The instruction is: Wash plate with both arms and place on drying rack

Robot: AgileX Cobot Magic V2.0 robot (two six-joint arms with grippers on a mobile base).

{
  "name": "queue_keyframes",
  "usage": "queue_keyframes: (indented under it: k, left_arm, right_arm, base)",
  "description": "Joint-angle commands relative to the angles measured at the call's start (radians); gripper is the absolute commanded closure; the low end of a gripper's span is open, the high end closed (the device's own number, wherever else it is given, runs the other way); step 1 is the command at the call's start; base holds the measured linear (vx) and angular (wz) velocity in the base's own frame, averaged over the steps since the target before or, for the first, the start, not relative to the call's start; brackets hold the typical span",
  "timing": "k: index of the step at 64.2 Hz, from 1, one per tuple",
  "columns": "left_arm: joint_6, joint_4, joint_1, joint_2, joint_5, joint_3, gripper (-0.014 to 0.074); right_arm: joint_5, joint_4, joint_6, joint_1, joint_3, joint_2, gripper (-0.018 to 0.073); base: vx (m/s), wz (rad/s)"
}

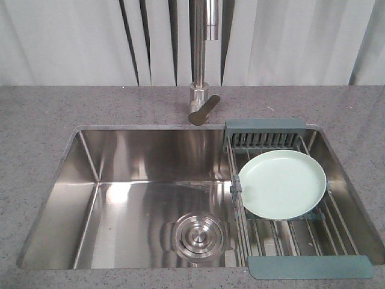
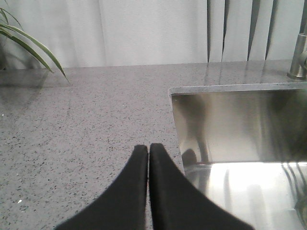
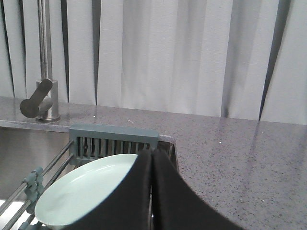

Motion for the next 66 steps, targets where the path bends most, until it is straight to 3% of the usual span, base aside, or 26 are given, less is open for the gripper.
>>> queue_keyframes:
  k: [1,66]
  left_arm:
    - [-0.003,-0.002,-0.008,-0.015,-0.071,0.023,0.0603]
    - [-0.003,-0.002,-0.008,-0.015,-0.071,0.023,0.0603]
  right_arm:
    - [-0.08,-0.003,-0.002,-0.008,0.002,-0.008,0.0563]
    - [-0.08,-0.003,-0.002,-0.008,0.002,-0.008,0.0563]
  base:
    - [0.0,0.0]
    - [0.0,0.0]
